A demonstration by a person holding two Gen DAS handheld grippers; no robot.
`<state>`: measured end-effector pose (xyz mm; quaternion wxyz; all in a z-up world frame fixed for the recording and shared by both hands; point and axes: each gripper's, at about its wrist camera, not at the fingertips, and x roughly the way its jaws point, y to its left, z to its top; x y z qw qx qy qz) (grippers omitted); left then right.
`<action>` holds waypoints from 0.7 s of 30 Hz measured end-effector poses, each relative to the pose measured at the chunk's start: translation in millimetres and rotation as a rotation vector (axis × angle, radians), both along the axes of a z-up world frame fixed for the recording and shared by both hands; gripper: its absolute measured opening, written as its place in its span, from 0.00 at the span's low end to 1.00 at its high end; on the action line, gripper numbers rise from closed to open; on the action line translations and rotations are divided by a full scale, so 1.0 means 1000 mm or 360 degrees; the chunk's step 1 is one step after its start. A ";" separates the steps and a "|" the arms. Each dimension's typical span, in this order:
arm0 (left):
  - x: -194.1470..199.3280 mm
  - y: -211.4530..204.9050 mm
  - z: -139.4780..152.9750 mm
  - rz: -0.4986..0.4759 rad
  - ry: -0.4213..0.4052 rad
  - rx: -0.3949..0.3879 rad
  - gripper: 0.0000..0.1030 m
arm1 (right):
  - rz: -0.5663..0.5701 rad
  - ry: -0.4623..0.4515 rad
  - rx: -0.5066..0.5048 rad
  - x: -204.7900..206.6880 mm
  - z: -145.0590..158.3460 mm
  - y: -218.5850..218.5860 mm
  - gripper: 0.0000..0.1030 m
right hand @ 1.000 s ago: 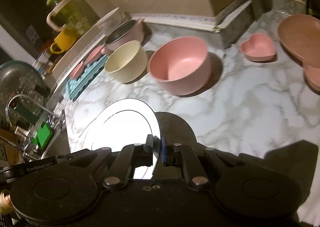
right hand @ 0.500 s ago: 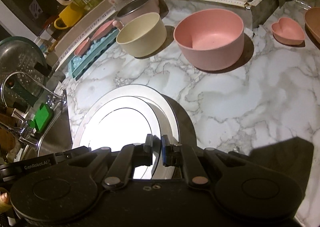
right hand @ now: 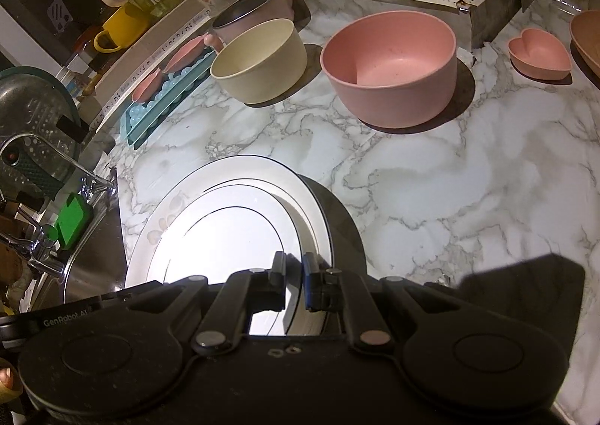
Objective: Organize plates and bowls
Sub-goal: 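Carry the small white plate and lower it onto the large plate, then open both tools and move toward the pink mouse-shaped plate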
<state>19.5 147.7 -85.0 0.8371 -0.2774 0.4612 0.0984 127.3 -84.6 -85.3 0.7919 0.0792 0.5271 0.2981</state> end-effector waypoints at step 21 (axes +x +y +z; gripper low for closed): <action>-0.006 -0.008 0.024 -0.0070 -0.0085 0.0124 0.11 | 0.0066 -0.0065 -0.0083 -0.004 0.008 0.007 0.18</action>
